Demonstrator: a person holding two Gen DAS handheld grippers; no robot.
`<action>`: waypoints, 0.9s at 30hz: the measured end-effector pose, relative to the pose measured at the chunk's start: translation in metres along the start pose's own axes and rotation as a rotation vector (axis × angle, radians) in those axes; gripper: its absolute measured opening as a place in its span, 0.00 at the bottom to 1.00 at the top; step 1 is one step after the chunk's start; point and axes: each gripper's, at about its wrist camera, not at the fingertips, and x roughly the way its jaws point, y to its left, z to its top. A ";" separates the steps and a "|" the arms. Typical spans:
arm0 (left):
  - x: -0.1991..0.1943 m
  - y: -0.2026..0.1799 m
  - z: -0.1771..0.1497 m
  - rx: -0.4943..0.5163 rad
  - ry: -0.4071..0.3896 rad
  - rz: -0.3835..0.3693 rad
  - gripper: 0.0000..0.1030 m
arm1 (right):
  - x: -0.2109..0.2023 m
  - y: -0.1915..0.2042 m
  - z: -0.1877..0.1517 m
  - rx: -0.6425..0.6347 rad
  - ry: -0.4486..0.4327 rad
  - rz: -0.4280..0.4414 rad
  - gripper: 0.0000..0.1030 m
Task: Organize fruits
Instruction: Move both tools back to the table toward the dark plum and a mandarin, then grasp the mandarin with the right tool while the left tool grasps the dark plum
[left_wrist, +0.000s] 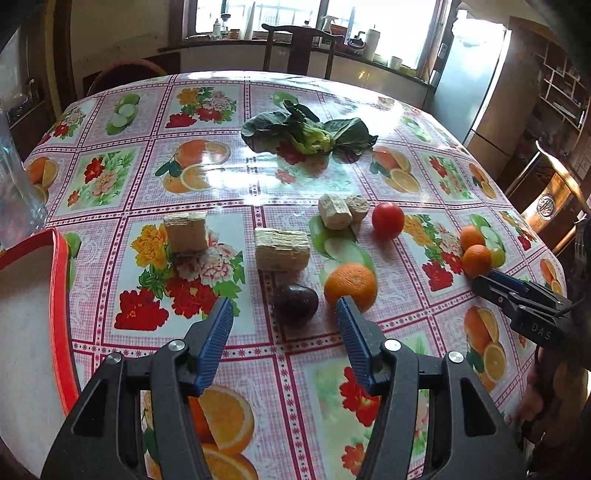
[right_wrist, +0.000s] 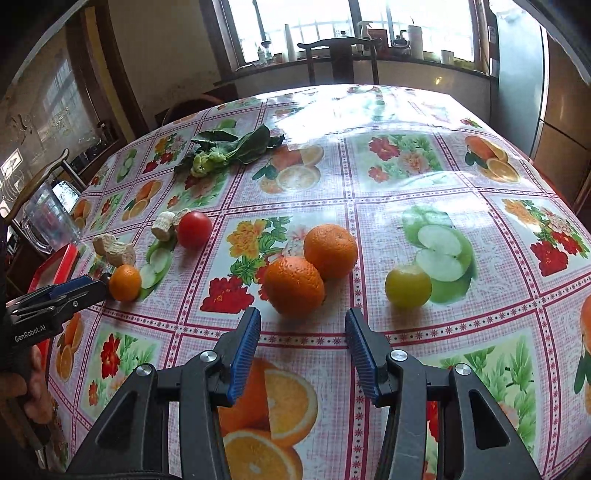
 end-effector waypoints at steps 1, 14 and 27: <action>0.003 0.001 0.002 -0.003 -0.004 0.002 0.56 | 0.002 0.000 0.002 0.002 -0.002 -0.003 0.47; 0.006 0.012 -0.003 -0.002 -0.024 -0.036 0.56 | 0.007 0.001 0.006 0.007 -0.016 0.024 0.33; 0.013 -0.004 -0.001 0.125 0.001 -0.040 0.47 | 0.008 0.002 0.007 0.008 -0.023 0.032 0.33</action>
